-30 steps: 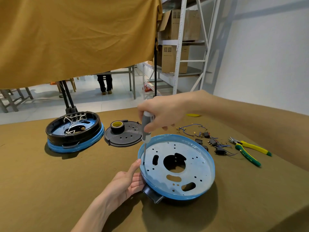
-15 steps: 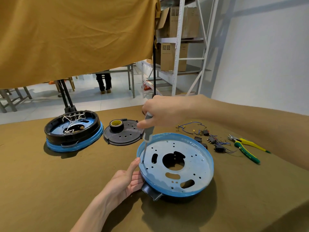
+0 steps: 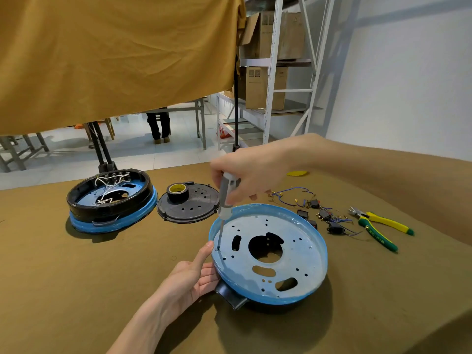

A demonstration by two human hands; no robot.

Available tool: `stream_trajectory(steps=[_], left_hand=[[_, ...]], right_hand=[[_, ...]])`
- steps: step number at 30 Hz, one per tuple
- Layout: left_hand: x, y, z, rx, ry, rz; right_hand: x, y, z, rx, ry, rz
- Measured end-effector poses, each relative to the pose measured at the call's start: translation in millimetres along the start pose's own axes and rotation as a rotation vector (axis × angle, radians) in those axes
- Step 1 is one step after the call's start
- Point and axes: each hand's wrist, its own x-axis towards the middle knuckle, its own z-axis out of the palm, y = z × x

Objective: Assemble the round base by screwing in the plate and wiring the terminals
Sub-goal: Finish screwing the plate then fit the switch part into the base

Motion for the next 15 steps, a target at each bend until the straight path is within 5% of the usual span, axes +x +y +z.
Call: stream_trajectory(steps=[6, 11, 15], left_hand=[[1, 0, 0, -0.018, -0.005, 0.008], [1, -1, 0, -0.018, 0.009, -0.004], [2, 0, 1, 0.004, 0.032, -0.017]], right_hand=[[11, -7, 11, -0.137, 0.163, 0.047], [4, -6, 4, -0.049, 0.028, -0.005], [1, -5, 13, -0.075, 0.180, -0.003]])
